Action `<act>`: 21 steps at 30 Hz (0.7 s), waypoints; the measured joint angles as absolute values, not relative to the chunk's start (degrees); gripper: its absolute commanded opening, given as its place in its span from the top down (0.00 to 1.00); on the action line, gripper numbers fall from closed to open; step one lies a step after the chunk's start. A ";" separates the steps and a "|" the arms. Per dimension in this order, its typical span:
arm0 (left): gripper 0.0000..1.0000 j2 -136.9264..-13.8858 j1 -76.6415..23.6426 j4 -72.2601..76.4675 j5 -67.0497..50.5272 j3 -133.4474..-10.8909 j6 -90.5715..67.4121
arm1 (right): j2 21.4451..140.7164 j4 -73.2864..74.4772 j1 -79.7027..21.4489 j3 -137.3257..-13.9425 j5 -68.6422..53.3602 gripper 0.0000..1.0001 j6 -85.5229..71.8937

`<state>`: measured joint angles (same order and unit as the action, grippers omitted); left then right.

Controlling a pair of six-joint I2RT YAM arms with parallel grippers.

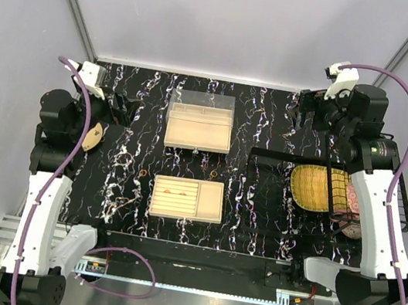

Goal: Organize the mixed jewelry

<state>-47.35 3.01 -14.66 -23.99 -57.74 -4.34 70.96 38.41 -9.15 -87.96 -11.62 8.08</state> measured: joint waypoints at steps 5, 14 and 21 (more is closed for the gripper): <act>0.01 -46.96 3.01 -15.57 -24.05 -57.63 -3.95 | 70.96 38.39 -9.39 -87.72 -11.73 0.00 8.10; 0.01 -45.76 3.01 -18.65 -25.26 -57.58 -0.49 | 70.52 38.37 -9.52 -85.97 -12.86 0.00 8.05; 0.01 -44.93 3.01 -27.64 -27.66 -57.49 11.20 | 68.82 37.89 -9.76 -81.47 -14.44 0.00 8.08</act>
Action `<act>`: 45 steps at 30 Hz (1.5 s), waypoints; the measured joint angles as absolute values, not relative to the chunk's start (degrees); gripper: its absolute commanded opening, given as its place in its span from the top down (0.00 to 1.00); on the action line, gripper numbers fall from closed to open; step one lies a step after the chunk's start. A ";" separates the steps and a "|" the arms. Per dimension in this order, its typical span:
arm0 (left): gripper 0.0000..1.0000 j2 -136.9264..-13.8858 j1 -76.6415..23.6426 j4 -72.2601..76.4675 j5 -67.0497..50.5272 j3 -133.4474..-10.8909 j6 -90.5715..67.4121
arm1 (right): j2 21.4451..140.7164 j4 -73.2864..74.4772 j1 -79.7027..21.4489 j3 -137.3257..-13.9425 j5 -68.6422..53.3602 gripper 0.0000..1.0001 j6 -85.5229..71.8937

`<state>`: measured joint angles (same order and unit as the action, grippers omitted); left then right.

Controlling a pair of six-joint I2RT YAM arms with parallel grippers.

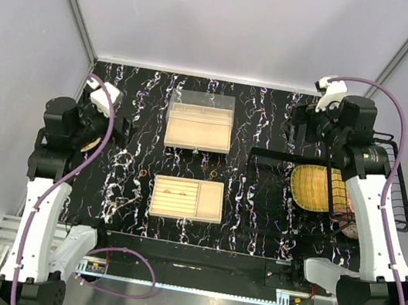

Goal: Organize the mixed jewelry

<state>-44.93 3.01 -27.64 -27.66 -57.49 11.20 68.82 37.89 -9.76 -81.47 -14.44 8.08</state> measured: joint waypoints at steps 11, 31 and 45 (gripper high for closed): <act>0.03 -49.17 3.01 -49.78 -26.76 -50.68 42.72 | 66.26 36.99 -9.80 -71.46 -16.78 0.00 9.56; 0.21 -52.38 -4.45 -51.35 -21.12 -33.56 51.20 | 66.28 32.14 -9.82 -63.37 -19.64 0.00 9.87; 0.30 -54.98 -14.52 -42.61 -13.21 -28.91 43.83 | 66.28 31.14 -9.82 -62.50 -19.59 0.00 9.89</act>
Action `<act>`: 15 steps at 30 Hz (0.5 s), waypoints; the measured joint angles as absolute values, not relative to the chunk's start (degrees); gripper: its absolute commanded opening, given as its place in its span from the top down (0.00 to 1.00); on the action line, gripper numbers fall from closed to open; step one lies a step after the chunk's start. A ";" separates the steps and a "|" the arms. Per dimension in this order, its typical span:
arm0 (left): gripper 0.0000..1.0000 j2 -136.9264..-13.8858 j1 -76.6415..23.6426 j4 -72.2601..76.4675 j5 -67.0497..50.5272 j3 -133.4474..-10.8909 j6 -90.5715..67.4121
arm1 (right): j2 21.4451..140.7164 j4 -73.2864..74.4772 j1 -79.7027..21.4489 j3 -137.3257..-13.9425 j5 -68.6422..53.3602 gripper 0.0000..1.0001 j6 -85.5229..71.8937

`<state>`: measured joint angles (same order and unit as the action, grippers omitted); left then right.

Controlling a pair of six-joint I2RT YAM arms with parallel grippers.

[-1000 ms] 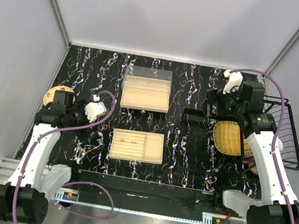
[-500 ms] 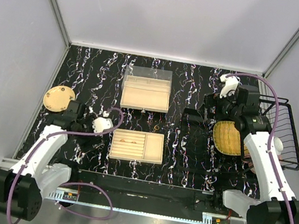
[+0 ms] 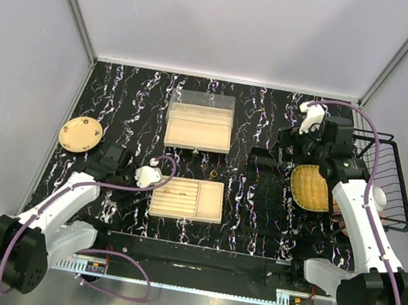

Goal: Organize the mixed jewelry

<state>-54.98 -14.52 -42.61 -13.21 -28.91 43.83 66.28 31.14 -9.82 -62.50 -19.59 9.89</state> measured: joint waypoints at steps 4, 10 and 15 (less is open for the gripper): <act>0.32 -54.98 -16.19 -41.19 -11.38 -27.94 42.48 | 66.28 31.09 -9.82 -62.19 -19.57 0.00 9.91; 0.34 -54.96 -17.72 -39.68 -9.23 -26.83 41.28 | 66.28 31.07 -9.82 -61.93 -19.40 0.00 10.02; 0.35 -54.96 -18.37 -39.40 -8.54 -26.46 40.97 | 66.28 31.07 -9.82 -61.54 -19.11 0.00 10.09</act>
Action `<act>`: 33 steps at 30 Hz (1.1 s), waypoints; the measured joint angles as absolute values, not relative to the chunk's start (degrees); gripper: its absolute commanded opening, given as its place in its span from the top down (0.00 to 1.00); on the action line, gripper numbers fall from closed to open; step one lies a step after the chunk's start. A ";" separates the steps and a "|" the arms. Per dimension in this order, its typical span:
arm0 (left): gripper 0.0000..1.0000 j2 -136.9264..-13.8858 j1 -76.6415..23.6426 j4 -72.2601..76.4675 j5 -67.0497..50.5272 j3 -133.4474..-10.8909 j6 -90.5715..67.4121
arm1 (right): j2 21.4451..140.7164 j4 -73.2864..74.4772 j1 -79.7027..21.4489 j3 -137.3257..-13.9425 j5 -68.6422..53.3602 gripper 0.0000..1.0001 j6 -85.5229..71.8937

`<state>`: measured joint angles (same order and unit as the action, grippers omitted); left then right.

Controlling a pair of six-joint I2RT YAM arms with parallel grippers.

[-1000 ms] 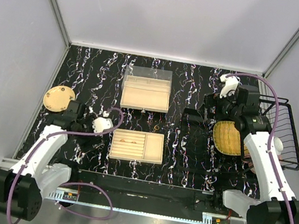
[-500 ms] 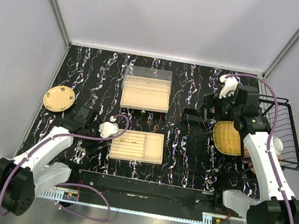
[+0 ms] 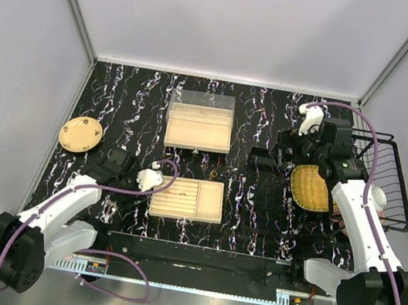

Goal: Organize the mixed jewelry

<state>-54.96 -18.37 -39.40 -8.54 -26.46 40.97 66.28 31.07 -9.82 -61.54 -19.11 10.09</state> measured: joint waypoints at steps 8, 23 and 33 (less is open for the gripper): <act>0.42 -56.18 -19.20 -39.24 -8.58 -26.11 41.15 | 66.28 31.05 -9.82 -61.47 -18.92 0.00 10.11; 0.64 -59.70 -19.81 -39.81 -9.93 -27.53 42.96 | 66.39 31.00 -9.82 -61.47 -18.24 0.00 10.28; 0.86 -61.78 -19.86 -39.31 -10.48 -28.36 45.04 | 66.50 30.57 -9.82 -61.47 -17.30 0.01 10.44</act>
